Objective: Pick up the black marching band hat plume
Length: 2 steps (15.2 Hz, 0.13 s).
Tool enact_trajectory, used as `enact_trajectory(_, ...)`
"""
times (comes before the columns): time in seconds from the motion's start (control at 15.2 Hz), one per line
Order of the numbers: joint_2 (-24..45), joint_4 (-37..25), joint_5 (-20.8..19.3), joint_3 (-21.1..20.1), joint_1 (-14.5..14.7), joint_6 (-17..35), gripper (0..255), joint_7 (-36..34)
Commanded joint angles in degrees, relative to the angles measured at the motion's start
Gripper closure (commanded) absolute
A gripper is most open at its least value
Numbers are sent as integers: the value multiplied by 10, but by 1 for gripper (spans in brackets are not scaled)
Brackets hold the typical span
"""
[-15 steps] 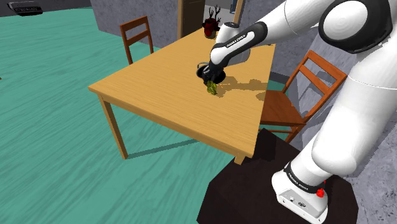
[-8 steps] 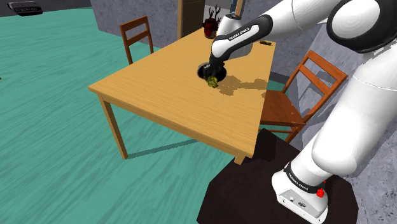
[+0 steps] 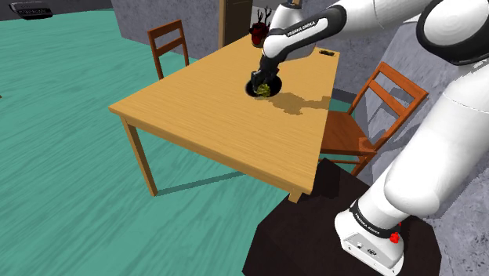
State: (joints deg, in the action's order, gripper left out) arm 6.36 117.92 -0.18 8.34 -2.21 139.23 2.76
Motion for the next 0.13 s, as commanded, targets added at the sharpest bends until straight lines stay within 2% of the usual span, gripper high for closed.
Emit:
enact_trajectory(0.0, -3, -5, 0, 0, 0, -8, 255, 0)
enact_trajectory(0.07, -3, -5, 0, 0, 0, -8, 255, 0)
